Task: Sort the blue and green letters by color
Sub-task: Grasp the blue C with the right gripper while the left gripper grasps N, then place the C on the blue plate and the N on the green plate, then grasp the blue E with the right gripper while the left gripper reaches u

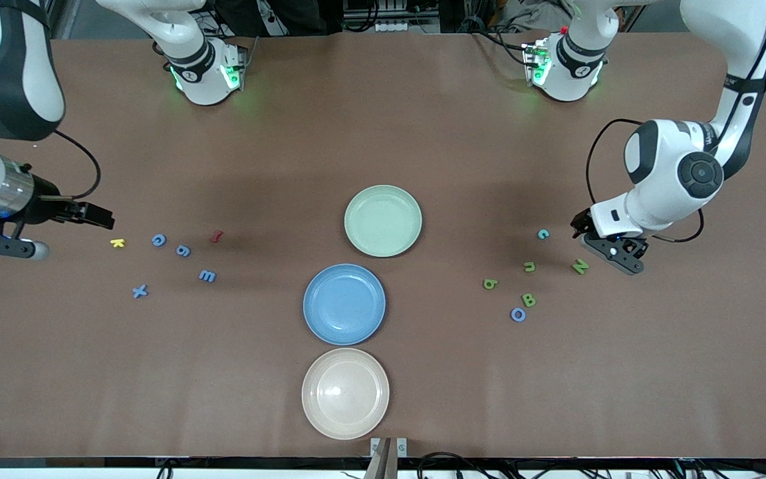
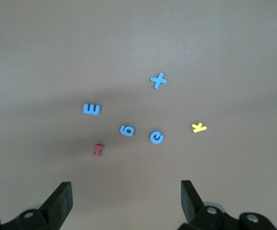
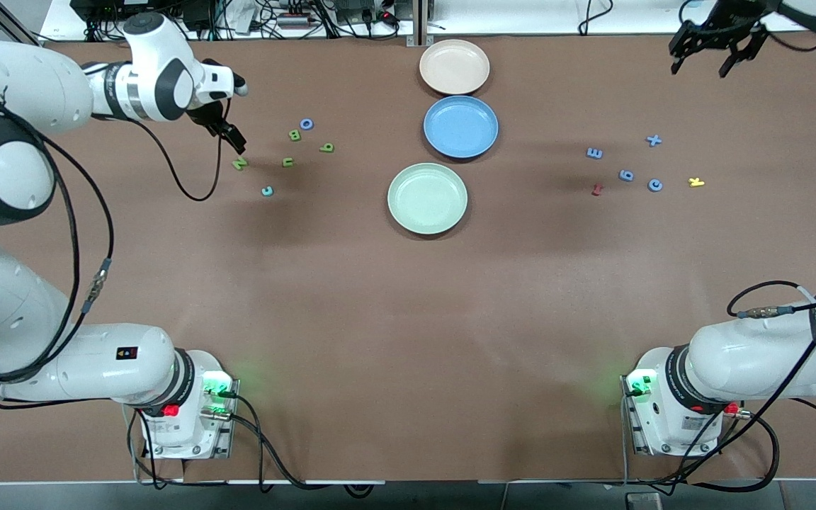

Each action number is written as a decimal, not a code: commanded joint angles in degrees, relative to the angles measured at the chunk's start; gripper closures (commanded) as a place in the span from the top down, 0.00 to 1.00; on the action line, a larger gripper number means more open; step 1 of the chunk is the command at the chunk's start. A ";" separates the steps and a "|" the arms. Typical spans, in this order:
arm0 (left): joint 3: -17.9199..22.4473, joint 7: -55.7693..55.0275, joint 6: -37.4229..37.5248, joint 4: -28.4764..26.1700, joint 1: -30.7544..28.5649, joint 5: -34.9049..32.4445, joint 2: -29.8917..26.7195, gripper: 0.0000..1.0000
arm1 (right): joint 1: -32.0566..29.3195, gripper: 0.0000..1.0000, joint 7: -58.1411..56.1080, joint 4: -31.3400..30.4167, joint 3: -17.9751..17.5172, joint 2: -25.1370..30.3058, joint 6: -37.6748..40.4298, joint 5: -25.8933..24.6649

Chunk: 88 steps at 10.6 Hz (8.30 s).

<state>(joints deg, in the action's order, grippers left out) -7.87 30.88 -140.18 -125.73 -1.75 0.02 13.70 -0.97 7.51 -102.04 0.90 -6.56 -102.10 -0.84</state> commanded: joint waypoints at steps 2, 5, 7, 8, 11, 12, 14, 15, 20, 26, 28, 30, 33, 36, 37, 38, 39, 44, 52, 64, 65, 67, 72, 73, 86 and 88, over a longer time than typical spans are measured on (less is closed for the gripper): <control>-0.04 6.65 -6.94 1.27 -2.64 0.15 7.03 0.91 | -0.43 1.00 5.58 -15.17 -0.11 1.55 -16.69 -0.39; -0.04 6.74 -9.84 2.49 -2.55 0.06 10.72 0.82 | -2.45 1.00 5.59 -25.46 -0.11 1.03 -30.30 -0.39; -0.04 6.74 -9.85 4.26 -2.38 -0.02 12.40 0.82 | -3.33 1.00 5.59 -29.95 -0.11 -0.28 -37.09 -0.39; -0.04 6.74 -9.85 4.87 -2.29 -0.02 13.19 0.82 | -4.03 1.00 5.50 -31.89 -0.11 -1.07 -40.25 -0.39; 0.05 6.83 -10.37 6.19 -1.94 -0.20 15.04 0.75 | -5.62 1.00 5.50 -35.33 -0.11 -5.20 -49.48 -0.39; 0.05 6.83 -10.63 6.28 -1.85 -0.46 15.31 0.74 | -5.97 1.00 5.50 -35.42 -0.11 -6.69 -51.25 -0.39; 0.05 6.83 -10.72 6.28 -1.94 -0.46 15.66 0.71 | -6.32 1.00 5.50 -35.68 -0.11 -9.94 -55.12 -0.39; 0.05 6.83 -10.64 6.02 -2.11 -0.46 15.66 0.71 | -6.76 1.00 5.50 -36.64 -0.11 -10.65 -56.96 -0.39; 0.14 7.27 -10.29 4.97 -2.73 -0.46 14.96 0.69 | -7.03 0.90 5.50 -37.88 -0.11 -12.68 -59.70 -0.48; 0.14 7.09 -9.93 3.56 -2.99 -1.26 13.64 0.38 | -7.03 0.31 5.24 -38.85 -0.02 -12.42 -59.62 -0.65; 0.14 6.83 -9.93 3.82 -2.91 -1.26 13.73 0.02 | -7.20 0.25 4.97 -38.67 -0.02 -12.68 -59.62 -0.74; -0.12 6.30 -9.93 4.17 -2.73 -1.26 13.47 0.00 | -7.38 0.14 4.71 -38.41 -0.02 -11.73 -58.31 -0.74; -1.00 3.42 -7.67 5.48 -1.51 -1.17 11.45 0.00 | -6.86 0.08 4.71 -33.77 -0.10 -6.99 -47.89 -0.83; -8.18 -7.27 1.82 12.33 -1.24 -0.55 10.91 0.00 | -4.84 0.08 5.50 -27.62 -3.35 -6.44 -40.90 -0.48; -10.47 -12.80 3.06 14.00 -0.71 -0.55 11.09 0.00 | -3.35 0.08 6.02 -25.60 -4.75 -6.79 -40.90 -0.04; -11.54 -17.38 3.07 15.06 0.60 -0.55 11.52 0.00 | -0.64 0.08 8.55 -22.53 -5.46 -7.49 -40.55 -0.04; -11.81 -22.21 3.07 15.51 3.31 -0.55 11.79 0.00 | 2.52 0.08 11.71 -19.11 -5.73 -9.06 -39.94 -0.04; -11.73 -46.13 2.55 15.95 15.45 -0.56 13.46 0.00 | 14.05 0.08 23.49 -1.27 -7.31 -21.97 -40.02 -0.04; -11.73 -71.45 1.32 22.53 25.82 -0.38 20.30 0.00 | 24.52 0.08 32.39 14.67 -7.49 -34.47 -40.90 -0.92; -10.94 -80.71 1.40 30.01 29.88 -1.25 24.63 1.00 | 18.31 1.00 37.41 11.17 -7.40 -29.05 -31.44 -0.91; -10.24 -80.28 1.58 30.01 29.18 -2.65 23.67 1.00 | 16.28 1.00 37.40 10.46 -7.40 -27.38 -27.67 -1.09; -9.53 -76.43 3.76 29.93 26.47 -8.00 21.91 1.00 | 11.37 1.00 30.68 6.09 -7.31 -23.34 -26.22 -1.44; -9.62 -45.60 7.12 26.86 15.57 -9.87 20.41 1.00 | 3.62 1.00 18.42 -0.60 -6.87 -20.42 -27.35 -1.53; -9.53 -42.94 7.12 26.24 14.33 -9.96 20.41 1.00 | 2.74 1.00 18.42 -4.18 -6.87 -19.55 -30.93 -1.53; -9.88 -58.30 7.03 13.67 5.71 -11.45 12.94 1.00 | 0.96 1.00 23.33 -20.57 -6.35 -21.55 -50.92 -1.62; -9.88 -58.39 6.59 13.75 5.18 -11.45 13.98 1.00 | 1.93 1.00 24.65 -20.22 -6.35 -22.35 -50.92 -1.62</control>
<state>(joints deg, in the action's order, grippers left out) -17.43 -25.53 -133.18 -110.50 4.23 -10.10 28.46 0.13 29.09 -122.25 -5.27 -28.09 -152.21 -1.44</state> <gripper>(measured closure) 0.000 0.000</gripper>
